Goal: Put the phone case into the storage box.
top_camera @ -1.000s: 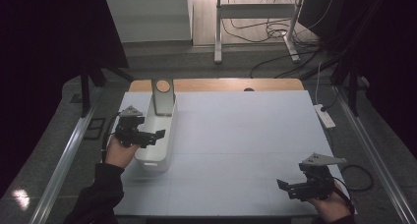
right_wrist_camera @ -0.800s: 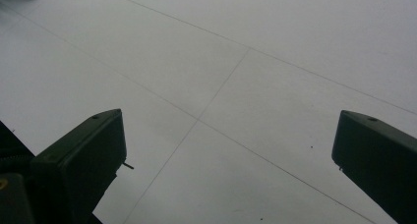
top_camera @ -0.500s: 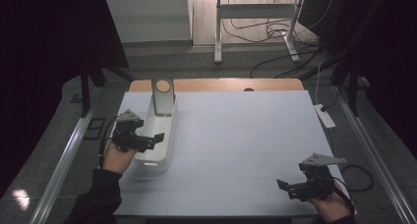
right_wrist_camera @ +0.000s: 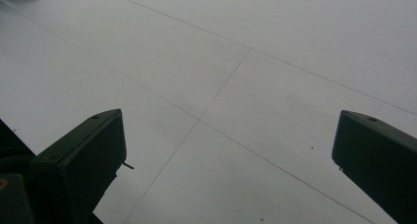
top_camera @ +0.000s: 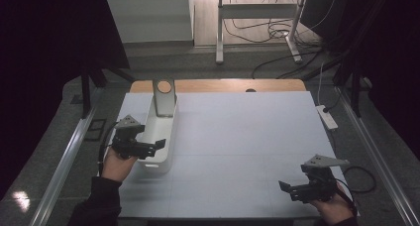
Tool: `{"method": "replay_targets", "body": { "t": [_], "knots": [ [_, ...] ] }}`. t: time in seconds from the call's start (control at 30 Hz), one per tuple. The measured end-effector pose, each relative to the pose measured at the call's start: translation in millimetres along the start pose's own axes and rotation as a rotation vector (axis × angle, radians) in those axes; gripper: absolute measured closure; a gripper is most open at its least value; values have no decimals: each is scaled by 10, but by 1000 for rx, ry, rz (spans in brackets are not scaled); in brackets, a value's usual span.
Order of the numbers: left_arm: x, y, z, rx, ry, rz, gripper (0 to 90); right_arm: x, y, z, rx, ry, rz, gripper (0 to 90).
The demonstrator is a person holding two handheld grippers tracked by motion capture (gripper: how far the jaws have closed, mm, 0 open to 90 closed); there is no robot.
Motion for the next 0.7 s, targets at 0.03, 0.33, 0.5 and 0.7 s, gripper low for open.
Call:
{"method": "replay_targets", "body": {
  "t": [0.03, 0.33, 0.5, 0.7],
  "knots": [
    [-7, 7, 9, -1, 1, 0, 6, 0, 0, 0, 0, -1, 0, 1],
    [-60, 63, 43, -2, 10, 8, 3, 0, -1, 0, 1, 0, -1, 1],
    [-97, 104, 50, -9, 20, 15, 0, 0, 0, 0, 1, 1, -1, 1],
    [-142, 145, 67, -8, 25, 20, 0, 0, -1, -2, -1, 2, -1, 1]
  ]
}}
Point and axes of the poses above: each handheld gripper's, and its own axes: y roughly backward along the jaws, x roughly out of its top, z roughly to its right, the point moved 1 cm from there along -y, roughly forward along the jaws, and after that the axes turned 5 degrees about y, right-handed, at the moved point
